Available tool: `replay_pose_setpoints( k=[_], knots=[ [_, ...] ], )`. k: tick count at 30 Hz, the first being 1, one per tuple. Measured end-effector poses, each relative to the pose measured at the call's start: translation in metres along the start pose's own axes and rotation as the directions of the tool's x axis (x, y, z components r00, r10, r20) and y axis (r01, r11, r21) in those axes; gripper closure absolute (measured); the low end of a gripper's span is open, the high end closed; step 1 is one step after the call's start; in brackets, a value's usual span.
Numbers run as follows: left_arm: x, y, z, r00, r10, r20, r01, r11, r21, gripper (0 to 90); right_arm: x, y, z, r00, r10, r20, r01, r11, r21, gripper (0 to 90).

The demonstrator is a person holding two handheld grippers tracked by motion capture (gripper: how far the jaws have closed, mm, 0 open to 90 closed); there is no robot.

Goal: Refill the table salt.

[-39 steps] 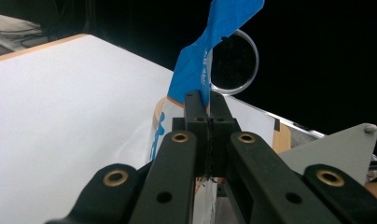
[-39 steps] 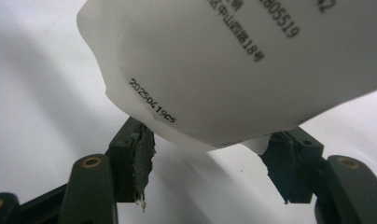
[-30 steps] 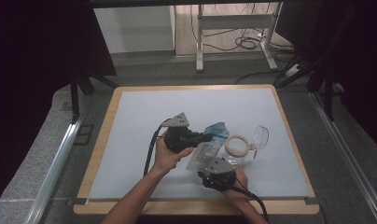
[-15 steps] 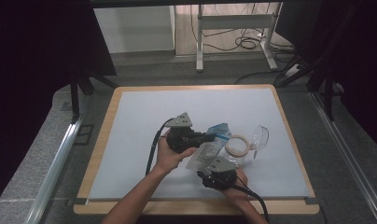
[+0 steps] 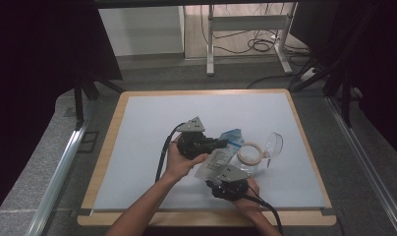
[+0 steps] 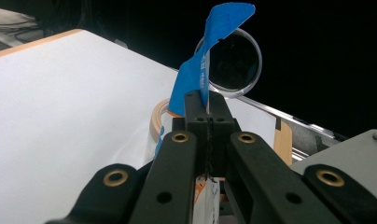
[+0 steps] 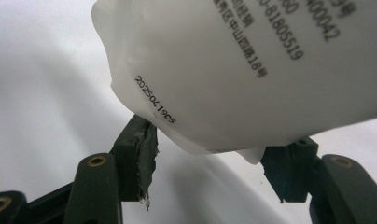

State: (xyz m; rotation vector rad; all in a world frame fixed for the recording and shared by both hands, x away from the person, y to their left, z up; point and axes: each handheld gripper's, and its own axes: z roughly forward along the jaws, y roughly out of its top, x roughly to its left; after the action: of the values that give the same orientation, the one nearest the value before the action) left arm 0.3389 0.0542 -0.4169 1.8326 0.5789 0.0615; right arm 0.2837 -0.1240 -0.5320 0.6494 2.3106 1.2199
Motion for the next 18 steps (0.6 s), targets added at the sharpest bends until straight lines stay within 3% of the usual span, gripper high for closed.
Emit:
replay_pose_setpoints(
  k=[18],
  knots=[
    [-0.0003,0.0077,0.0086,0.9999,-0.005,0.014,0.005,0.9996,0.028,90.0,-0.0002,0.0,-0.0036,0.9999,0.009,-0.013,-0.009,1.0,-0.018,42.8]
  ],
)
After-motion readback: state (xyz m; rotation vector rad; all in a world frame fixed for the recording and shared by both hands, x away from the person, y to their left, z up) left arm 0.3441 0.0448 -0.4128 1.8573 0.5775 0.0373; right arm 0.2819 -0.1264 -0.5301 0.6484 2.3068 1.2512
